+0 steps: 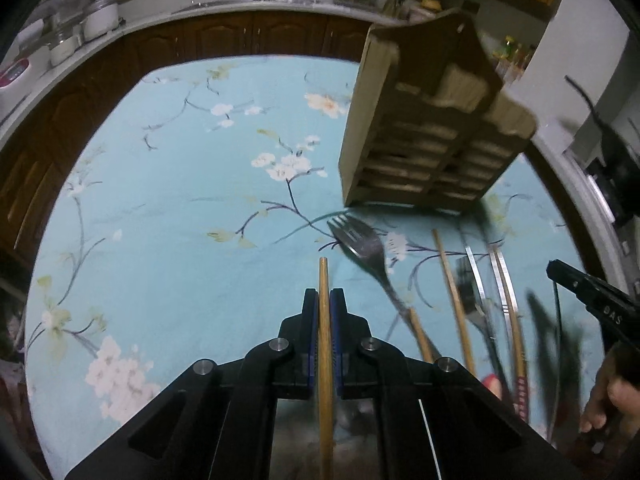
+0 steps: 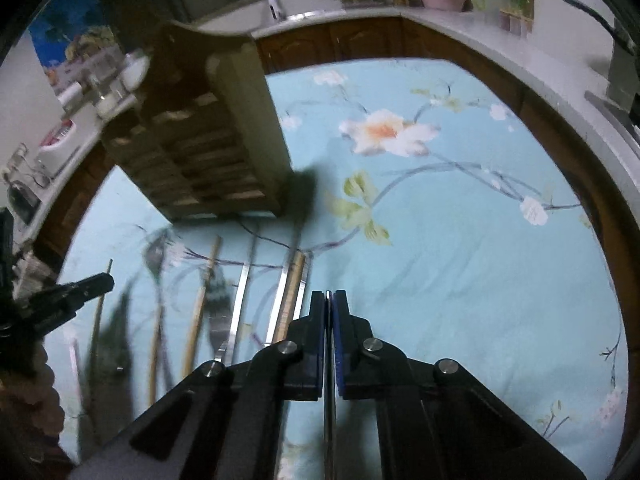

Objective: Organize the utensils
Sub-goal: 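Lift the chopstick with the left tool while the right tool lifts its utensil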

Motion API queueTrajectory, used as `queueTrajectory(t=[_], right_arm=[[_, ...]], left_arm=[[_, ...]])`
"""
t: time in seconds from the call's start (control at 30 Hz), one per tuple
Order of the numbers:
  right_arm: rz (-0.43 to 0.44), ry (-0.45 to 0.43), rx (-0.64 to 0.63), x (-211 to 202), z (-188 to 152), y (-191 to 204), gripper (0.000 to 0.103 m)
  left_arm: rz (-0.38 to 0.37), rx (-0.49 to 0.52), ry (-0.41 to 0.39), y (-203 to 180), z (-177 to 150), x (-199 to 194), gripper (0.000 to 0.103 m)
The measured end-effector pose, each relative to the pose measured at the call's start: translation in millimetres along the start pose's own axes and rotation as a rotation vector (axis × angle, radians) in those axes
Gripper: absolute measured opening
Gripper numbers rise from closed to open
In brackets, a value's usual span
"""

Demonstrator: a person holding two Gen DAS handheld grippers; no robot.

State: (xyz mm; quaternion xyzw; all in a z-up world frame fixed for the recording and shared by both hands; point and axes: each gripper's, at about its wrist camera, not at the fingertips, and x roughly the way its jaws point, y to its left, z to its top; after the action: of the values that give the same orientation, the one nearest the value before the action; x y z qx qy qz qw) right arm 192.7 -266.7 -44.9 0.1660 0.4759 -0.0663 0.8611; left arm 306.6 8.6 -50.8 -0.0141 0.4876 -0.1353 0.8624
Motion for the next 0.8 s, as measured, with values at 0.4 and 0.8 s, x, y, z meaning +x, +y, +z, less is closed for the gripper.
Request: queueTrajectory(t=[0.4, 0.8], right_arm=[[0.075, -0.129, 0.002, -67.0, 4.1, 6.2, 0.004], [0.106, -0.215, -0.014, -108.5, 4.5, 15.2, 0.004]], left_arm=[[-0.058, -0.027, -0.129, 1.5, -24.7, -98.4, 0.004], [-0.083, -0.022, -0.221, 1.0, -43.2, -160.5, 0.004]])
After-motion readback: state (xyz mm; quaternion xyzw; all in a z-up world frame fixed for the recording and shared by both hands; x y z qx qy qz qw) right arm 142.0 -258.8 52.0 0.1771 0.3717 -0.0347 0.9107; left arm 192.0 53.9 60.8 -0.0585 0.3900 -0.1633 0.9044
